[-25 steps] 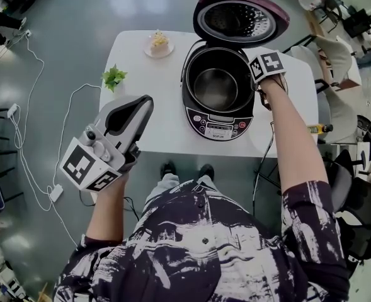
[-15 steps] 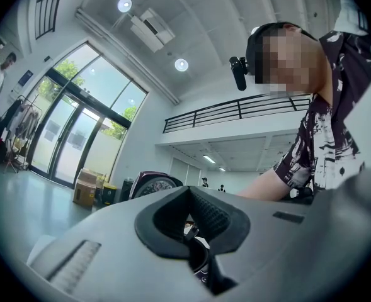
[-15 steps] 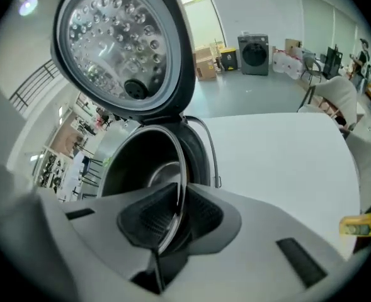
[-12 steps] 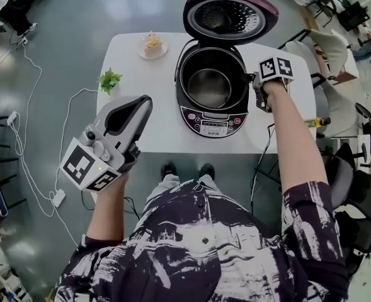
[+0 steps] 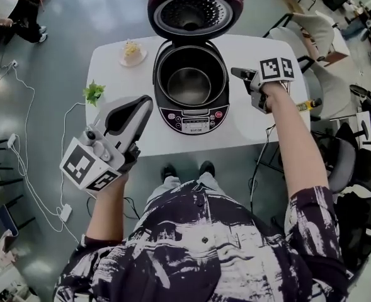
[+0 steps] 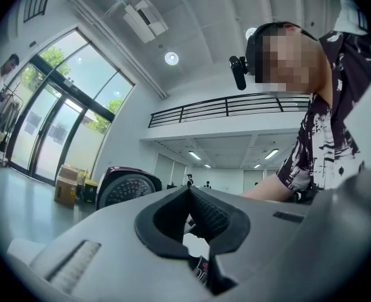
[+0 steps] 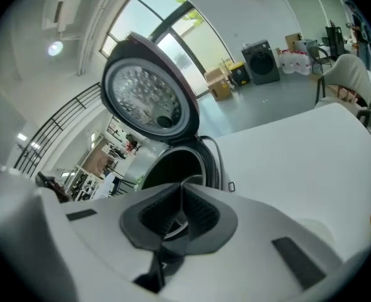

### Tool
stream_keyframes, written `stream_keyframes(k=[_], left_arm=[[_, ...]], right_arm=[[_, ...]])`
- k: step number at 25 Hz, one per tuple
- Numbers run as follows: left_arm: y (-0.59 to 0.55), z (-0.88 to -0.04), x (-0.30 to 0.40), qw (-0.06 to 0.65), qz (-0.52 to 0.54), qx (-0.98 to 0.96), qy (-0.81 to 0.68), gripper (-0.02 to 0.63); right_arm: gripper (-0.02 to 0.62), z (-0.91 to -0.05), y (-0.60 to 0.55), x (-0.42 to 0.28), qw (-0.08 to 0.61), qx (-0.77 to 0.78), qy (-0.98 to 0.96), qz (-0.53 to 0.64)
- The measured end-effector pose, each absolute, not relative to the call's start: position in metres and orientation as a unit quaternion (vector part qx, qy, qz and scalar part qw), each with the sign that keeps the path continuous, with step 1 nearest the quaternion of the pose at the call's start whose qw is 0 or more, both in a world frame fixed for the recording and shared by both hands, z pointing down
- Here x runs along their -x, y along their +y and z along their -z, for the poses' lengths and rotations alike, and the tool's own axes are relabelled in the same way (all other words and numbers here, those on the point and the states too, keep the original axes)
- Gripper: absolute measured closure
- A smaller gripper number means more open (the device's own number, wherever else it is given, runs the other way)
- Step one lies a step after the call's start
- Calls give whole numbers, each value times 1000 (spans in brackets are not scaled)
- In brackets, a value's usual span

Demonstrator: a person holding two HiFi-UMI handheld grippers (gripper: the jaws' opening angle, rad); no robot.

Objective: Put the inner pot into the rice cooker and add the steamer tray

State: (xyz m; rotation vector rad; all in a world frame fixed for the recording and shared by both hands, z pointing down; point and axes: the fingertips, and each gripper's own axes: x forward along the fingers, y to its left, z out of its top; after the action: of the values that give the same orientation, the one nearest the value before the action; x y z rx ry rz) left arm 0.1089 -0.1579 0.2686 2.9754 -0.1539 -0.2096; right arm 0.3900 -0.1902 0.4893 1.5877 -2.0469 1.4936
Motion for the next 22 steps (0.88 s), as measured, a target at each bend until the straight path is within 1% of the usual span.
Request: stream_keyframes(k=[3, 5, 7, 10, 11, 12, 14, 17, 20, 22], left_arm=[[-147, -266, -130, 76, 66, -994, -30, 601], [-140, -266, -142, 76, 62, -995, -17, 601], [-134, -267, -155, 75, 59, -995, -5, 601], [-124, -269, -172, 77, 51, -996, 12, 601], [-121, -271, -177, 78, 48, -996, 17, 601], [-118, -272, -182, 79, 45, -996, 21, 601], [-112, -275, -190, 81, 37, -996, 25, 601], [-106, -280, -199, 82, 24, -996, 27, 601], [-101, -286, -205, 83, 12, -996, 26, 601], [-100, -290, -207, 85, 6, -996, 22, 601]], right_arm=[[586, -449, -171, -396, 54, -536, -721, -436], [586, -431, -148, -409, 57, -563, -728, -387], [586, -428, -117, -434, 88, -607, -714, -337], [586, -461, -57, -483, 174, -675, -653, -297], [579, -480, -36, -499, 193, -689, -630, -302], [558, -501, -17, -512, 204, -699, -608, -316], [512, -545, 16, -530, 208, -708, -571, -359], [497, -603, 50, -541, 190, -711, -527, -424], [414, -646, 63, -548, 157, -713, -491, -474], [407, -668, 65, -550, 140, -709, -474, -503]])
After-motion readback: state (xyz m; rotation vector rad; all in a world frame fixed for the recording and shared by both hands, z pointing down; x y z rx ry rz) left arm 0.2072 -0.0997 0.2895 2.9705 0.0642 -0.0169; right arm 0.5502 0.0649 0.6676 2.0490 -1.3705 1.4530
